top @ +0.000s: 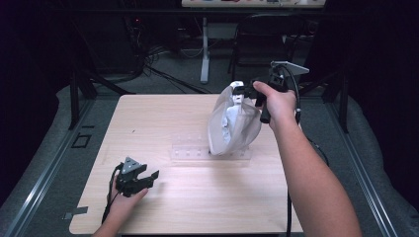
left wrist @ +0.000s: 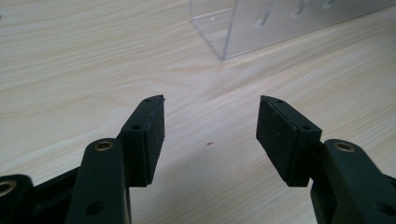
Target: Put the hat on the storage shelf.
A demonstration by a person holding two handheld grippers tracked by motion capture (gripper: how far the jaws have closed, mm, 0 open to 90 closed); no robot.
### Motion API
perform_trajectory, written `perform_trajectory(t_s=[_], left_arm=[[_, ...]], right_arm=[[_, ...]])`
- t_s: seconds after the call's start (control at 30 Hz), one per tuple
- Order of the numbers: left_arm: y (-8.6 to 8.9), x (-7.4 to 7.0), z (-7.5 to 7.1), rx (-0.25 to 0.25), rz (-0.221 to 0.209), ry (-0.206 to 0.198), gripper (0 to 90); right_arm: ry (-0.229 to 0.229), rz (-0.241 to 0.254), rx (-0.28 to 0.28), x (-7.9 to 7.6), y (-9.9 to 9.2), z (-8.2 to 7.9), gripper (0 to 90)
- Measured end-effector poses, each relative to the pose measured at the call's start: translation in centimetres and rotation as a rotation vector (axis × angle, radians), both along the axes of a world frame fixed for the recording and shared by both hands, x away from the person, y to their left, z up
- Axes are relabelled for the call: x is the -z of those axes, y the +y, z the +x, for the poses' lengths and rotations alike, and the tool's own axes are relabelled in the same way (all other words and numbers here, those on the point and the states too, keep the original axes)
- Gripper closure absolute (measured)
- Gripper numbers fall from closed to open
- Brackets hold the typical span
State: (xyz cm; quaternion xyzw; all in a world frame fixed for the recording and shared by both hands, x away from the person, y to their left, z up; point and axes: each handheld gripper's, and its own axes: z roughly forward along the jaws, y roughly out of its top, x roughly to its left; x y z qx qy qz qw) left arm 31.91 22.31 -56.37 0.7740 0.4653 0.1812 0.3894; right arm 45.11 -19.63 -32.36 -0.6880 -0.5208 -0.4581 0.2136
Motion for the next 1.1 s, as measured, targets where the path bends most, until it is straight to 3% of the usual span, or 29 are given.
perform_trajectory(t_s=[0.1,0.33,0.5,0.7,0.93,1.1], left_arm=[[-2.2,-0.8,-0.1,0.025,-0.031,-0.001,43.2],[-8.2,-2.4,-0.3,0.168,-0.009,-0.068,43.9],[-11.1,-3.1,0.2,0.21,-0.035,-0.07,47.1],[-14.4,-3.9,1.0,0.232,-0.056,-0.096,48.0],[-16.8,-4.2,1.8,0.229,-0.014,-0.115,48.4],[-17.7,-4.1,2.4,0.203,0.01,-0.123,55.4]], right_arm=[[0.002,-0.007,-0.007,0.1,0.1,0.0,82.0],[0.007,-0.001,-0.023,0.6,0.5,-0.1,81.9],[0.003,-0.006,-0.033,0.5,0.5,-0.2,81.8],[-0.001,-0.008,-0.043,0.6,0.6,-0.2,81.8],[-0.004,-0.007,-0.051,0.5,0.8,-0.2,81.8],[-0.007,-0.009,-0.058,0.5,1.1,-0.3,81.7]])
